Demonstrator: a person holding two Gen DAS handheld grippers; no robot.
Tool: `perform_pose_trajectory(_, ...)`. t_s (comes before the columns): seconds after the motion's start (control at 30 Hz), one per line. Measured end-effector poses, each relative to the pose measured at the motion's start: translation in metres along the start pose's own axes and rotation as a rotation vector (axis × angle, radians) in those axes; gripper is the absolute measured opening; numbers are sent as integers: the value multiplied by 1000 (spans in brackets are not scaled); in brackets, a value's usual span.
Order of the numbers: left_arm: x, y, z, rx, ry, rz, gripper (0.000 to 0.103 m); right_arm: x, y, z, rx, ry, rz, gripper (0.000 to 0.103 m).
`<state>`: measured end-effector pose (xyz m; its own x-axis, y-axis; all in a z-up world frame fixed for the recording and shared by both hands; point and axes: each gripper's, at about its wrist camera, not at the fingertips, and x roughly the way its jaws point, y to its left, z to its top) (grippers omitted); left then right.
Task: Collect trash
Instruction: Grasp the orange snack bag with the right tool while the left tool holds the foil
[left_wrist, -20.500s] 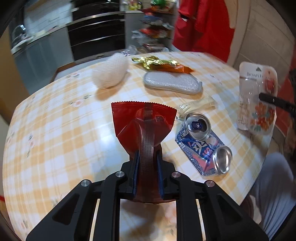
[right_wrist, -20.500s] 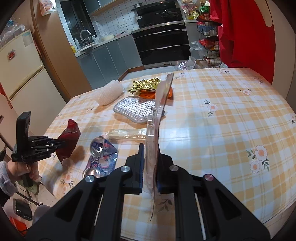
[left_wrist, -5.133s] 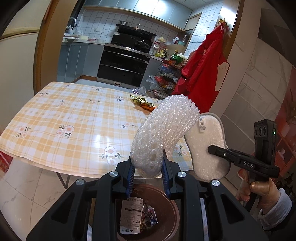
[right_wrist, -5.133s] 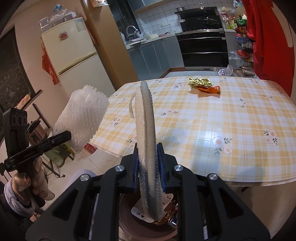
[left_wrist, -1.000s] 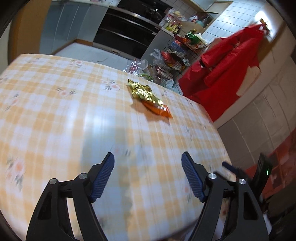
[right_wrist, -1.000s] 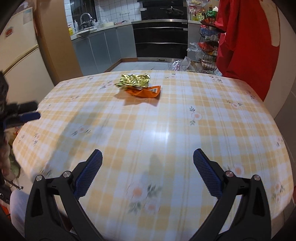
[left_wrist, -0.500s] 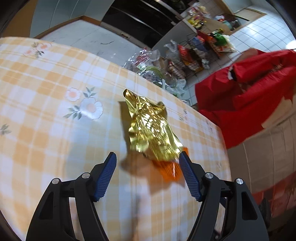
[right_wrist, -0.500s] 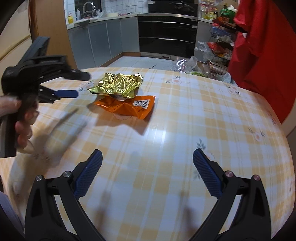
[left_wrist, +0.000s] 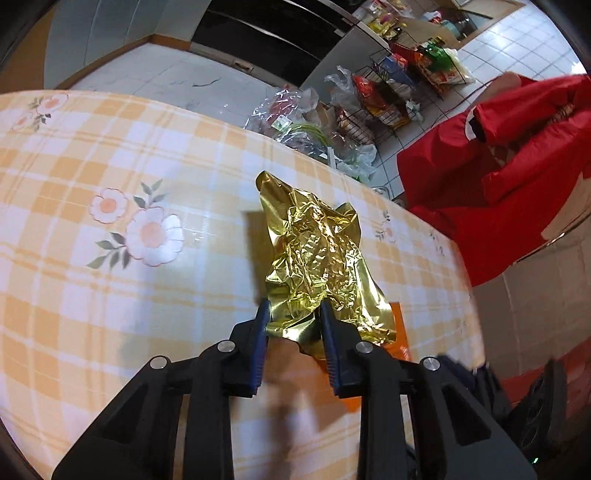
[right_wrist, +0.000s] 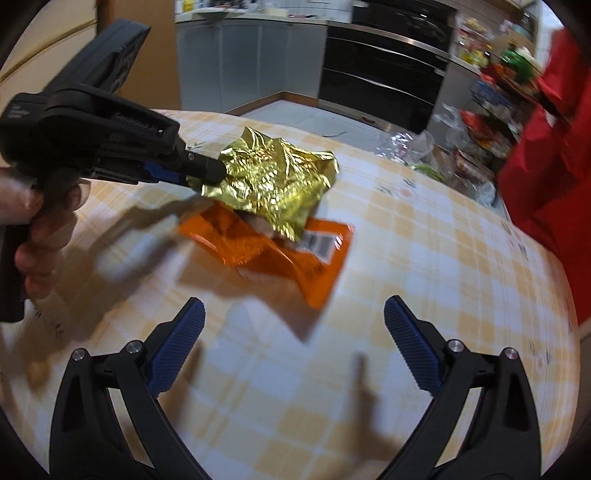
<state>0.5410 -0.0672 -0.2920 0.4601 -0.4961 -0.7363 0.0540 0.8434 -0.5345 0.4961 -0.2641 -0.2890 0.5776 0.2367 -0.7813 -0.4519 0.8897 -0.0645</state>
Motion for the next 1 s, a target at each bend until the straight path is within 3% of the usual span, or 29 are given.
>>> perform_pose_trajectory(0.1, -7, 7, -2, -4, -6, 1, 25, 16, 6, 16, -33, 25, 7, 86)
perform_pose_trajectory(0.4, -62, 22, -12, 11, -109, 14, 24, 45, 19, 43, -92, 91, -7, 80)
perform_pose_trajectory(0.47, -78, 28, -16, 5, -137, 22, 24, 47, 18, 44, -69, 105, 9, 74)
perform_pose_trajectory(0.5, -84, 30, -18, 1, -146, 25, 24, 47, 17, 45, -51, 113, 21, 64)
perform_pose_trajectory(0.53, -93, 33, -22, -1, -159, 29, 24, 46, 15, 45, -30, 123, 17, 51)
perform_pose_trajectory(0.6, -107, 35, -28, 4, -179, 41, 24, 44, 12, 43, -1, 141, 29, 39)
perform_pose_trajectory(1.0, -202, 36, -101, 25, -271, 68, 24, -28, 16, 5, 168, 77, 132, 22)
